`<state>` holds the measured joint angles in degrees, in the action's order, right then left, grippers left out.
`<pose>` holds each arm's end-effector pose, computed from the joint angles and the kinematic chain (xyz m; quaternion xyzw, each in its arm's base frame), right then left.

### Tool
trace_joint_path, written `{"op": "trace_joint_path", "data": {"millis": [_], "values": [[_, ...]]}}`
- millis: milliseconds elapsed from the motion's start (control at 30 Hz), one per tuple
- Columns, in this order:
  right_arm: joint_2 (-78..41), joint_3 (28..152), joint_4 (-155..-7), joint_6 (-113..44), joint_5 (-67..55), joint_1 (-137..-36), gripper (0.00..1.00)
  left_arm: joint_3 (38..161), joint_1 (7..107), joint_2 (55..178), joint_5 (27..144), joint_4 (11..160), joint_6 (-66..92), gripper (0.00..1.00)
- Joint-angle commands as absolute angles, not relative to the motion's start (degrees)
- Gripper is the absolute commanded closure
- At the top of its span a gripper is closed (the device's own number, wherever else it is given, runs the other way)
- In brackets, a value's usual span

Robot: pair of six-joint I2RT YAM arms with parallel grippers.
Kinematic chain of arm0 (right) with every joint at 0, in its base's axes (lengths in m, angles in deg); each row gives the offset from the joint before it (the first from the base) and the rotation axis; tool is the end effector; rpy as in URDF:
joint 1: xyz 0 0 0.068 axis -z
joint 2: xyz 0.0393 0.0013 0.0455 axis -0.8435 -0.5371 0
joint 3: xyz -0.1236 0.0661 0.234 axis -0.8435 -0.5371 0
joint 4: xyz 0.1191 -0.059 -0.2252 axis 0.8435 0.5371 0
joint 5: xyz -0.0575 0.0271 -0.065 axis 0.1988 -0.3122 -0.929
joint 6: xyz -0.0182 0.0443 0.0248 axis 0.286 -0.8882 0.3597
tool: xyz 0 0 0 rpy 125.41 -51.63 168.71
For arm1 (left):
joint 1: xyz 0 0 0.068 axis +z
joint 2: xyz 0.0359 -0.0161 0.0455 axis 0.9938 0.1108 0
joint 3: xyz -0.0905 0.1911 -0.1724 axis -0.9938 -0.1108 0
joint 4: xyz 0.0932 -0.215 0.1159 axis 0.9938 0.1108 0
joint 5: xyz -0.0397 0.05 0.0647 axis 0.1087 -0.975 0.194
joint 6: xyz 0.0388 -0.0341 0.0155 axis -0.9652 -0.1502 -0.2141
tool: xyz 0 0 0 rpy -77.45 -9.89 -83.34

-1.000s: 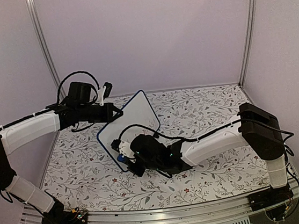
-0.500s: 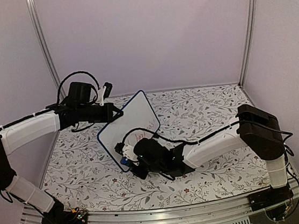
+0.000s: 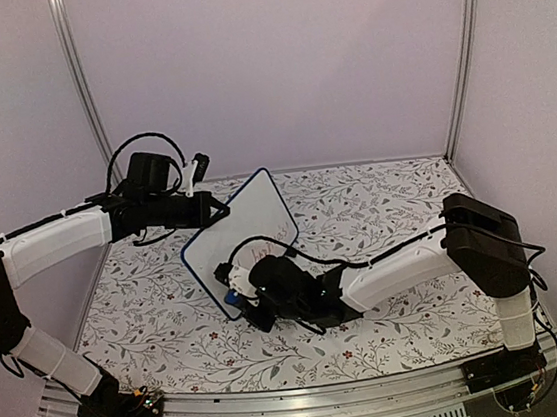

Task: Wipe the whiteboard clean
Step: Erase the center of the board.

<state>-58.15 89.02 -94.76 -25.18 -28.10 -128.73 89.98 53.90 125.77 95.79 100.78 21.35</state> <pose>0.1562 0.4315 0.1473 -0.4724 0.7335 0.1784 0.4550 0.2847 -0.1756 0.2771 0.1473 0.8678 -0.3194 0.3511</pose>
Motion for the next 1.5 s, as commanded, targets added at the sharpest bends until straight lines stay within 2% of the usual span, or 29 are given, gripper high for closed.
{"op": "trace_joint_path", "data": {"millis": [0,367,900,1100,1467], "values": [[-57.40,94.01,-96.60,-23.41,-27.82,-128.18,0.84,88.45,52.68,125.94,97.61,103.52,21.51,1.00],[-57.32,97.05,-96.67,-22.24,-27.26,-127.39,0.83,88.53,52.67,125.83,97.66,103.50,21.45,1.00],[-55.97,84.93,-99.49,-27.29,-24.78,-126.99,0.83,88.52,52.65,125.94,97.83,103.50,21.52,1.00],[-55.98,88.39,-99.42,-28.11,-25.27,-126.99,0.83,88.44,52.65,125.98,97.55,103.50,21.51,1.00],[-57.19,100.36,-98.63,-19.81,-26.17,-126.61,0.83,88.44,52.63,125.94,97.47,103.54,21.43,1.00]]}}
